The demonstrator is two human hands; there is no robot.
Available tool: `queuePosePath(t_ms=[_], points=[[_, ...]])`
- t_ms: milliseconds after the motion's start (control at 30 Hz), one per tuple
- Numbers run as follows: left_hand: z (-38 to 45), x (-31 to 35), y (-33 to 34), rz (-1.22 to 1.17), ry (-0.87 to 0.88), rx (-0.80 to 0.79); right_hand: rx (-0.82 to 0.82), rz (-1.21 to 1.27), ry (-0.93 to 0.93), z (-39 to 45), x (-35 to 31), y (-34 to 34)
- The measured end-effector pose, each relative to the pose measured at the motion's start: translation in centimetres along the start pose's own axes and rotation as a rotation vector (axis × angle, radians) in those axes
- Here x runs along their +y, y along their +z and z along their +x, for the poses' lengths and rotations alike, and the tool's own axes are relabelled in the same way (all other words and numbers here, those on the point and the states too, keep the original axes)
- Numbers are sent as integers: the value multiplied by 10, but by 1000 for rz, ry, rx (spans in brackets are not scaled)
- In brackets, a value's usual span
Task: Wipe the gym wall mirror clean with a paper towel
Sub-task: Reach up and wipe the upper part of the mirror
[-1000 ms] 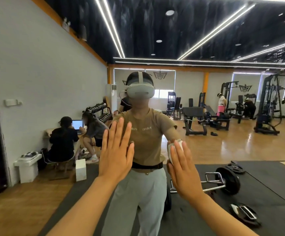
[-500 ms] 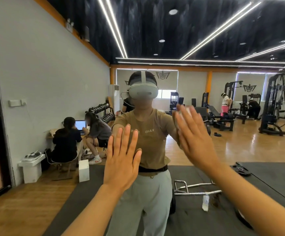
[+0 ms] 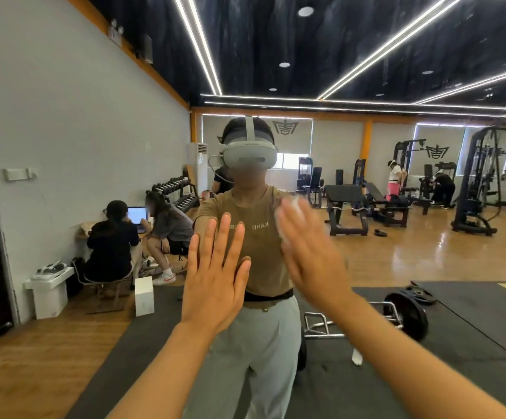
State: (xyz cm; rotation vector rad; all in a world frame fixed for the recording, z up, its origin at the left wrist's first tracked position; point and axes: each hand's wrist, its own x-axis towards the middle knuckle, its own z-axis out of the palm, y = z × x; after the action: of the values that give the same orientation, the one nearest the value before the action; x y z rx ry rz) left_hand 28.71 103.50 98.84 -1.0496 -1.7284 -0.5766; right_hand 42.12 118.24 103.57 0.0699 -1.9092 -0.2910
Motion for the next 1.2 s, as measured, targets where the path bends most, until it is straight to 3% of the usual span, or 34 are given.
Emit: queuePosePath(t_ms=[100, 233, 400, 567, 667, 767, 967, 1100, 1200], points=[[0, -1, 1, -1, -6, -11, -157, -39, -180, -64, -11, 14], [-1, -1, 1, -9, -11, -17, -239, -105, -243, -83, -3, 11], [-2, -1, 1, -13, -2, -3, -77, -106, -144, -3, 12, -6], [-1, -1, 1, 0, 0, -8, 92, -131, 134, 116, 35, -39], [-1, -2, 0, 1, 2, -14, 178, -68, 220, 145, 36, -43], [-1, -2, 0, 6, 0, -12, 82, -4, 108, 115, 19, -29], [-1, -5, -8, -36, 22, -72, -198, 36, -407, -6, -9, 13], [-1, -13, -23, -69, 49, -121, -209, -19, -490, -10, -2, 11], [-6, -21, -35, -76, -59, -110, -183, -89, -455, 22, 8, -1]])
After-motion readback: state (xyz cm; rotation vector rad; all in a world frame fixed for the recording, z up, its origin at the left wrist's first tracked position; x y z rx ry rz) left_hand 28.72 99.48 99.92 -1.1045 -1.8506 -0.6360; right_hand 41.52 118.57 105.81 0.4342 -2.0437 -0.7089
